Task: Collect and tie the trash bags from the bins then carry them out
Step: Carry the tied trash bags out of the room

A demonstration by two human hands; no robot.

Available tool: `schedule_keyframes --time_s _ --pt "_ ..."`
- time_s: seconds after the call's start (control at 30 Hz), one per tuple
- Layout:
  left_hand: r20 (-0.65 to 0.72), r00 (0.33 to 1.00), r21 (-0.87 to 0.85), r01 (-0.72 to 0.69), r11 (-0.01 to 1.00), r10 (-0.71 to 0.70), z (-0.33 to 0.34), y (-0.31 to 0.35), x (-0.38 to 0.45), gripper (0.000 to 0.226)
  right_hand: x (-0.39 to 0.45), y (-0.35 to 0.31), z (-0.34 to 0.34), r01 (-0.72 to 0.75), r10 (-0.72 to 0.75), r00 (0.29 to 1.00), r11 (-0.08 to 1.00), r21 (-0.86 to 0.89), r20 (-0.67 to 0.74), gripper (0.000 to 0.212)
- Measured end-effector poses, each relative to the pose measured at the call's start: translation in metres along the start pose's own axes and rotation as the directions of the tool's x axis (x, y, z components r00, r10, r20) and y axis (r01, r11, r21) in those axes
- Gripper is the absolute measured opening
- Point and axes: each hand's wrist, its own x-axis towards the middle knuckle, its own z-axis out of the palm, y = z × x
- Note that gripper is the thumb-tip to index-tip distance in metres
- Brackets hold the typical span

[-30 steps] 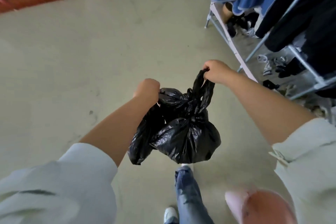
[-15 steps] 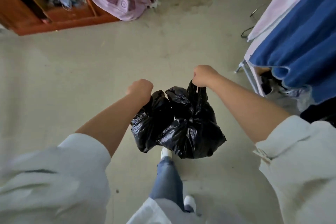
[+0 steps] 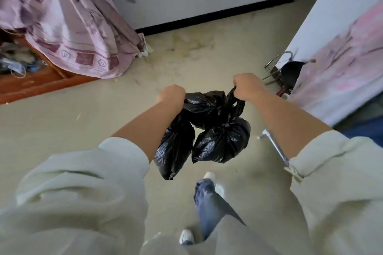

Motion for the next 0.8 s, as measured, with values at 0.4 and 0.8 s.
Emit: schedule_keyframes --time_s 0.4,0.8 --pt "-0.027 0.996 0.003 -0.089 0.996 0.089 -0.183 0.026 0.394 0.029 0.375 0.078 -0.146 0.026 -0.028 0.999 0.997 -0.069 -0.034 0.029" --pt "-0.055 0.952 0.059 -0.298 0.953 0.301 -0.346 0.114 0.793 0.019 0.737 0.227 -0.254 -0.192 0.192 0.981 0.981 -0.012 -0.008 0.009"
